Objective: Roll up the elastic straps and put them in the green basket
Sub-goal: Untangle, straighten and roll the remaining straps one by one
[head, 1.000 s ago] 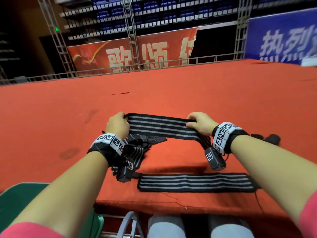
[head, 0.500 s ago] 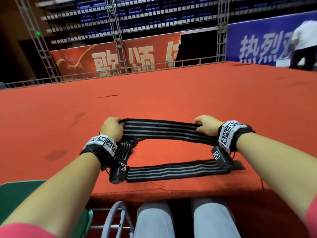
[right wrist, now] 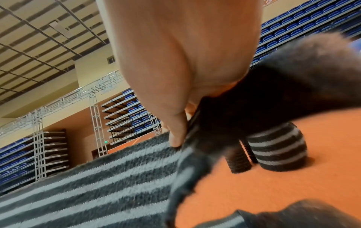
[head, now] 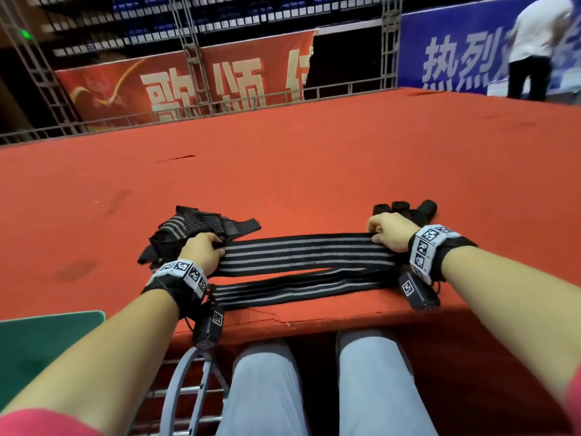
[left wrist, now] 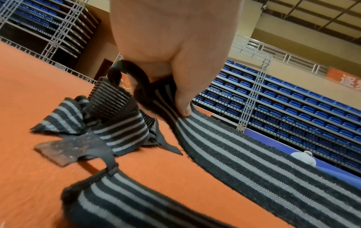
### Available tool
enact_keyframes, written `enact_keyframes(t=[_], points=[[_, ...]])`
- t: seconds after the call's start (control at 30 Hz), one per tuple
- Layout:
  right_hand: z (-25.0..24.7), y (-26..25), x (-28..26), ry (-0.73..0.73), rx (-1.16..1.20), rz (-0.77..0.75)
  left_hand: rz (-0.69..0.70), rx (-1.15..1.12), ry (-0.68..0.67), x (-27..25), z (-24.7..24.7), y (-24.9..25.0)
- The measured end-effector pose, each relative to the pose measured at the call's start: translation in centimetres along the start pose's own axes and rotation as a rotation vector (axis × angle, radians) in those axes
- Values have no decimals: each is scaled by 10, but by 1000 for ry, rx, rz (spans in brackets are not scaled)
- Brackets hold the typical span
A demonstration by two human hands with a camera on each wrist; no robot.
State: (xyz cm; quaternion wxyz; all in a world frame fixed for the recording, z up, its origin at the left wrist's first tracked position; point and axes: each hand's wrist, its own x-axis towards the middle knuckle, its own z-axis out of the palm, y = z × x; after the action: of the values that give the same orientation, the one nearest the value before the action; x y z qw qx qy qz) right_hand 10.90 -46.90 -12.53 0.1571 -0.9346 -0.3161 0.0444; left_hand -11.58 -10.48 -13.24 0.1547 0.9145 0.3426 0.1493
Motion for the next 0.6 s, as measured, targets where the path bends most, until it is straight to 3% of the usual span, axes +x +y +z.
enact_keyframes(t=[0.37,0.6], points=[[37,25,1,-40,-11,32,-37,172,-147,-2,43,-18],[44,30,2,-61,-178,141,-58,265,-208,-6,51,-32]])
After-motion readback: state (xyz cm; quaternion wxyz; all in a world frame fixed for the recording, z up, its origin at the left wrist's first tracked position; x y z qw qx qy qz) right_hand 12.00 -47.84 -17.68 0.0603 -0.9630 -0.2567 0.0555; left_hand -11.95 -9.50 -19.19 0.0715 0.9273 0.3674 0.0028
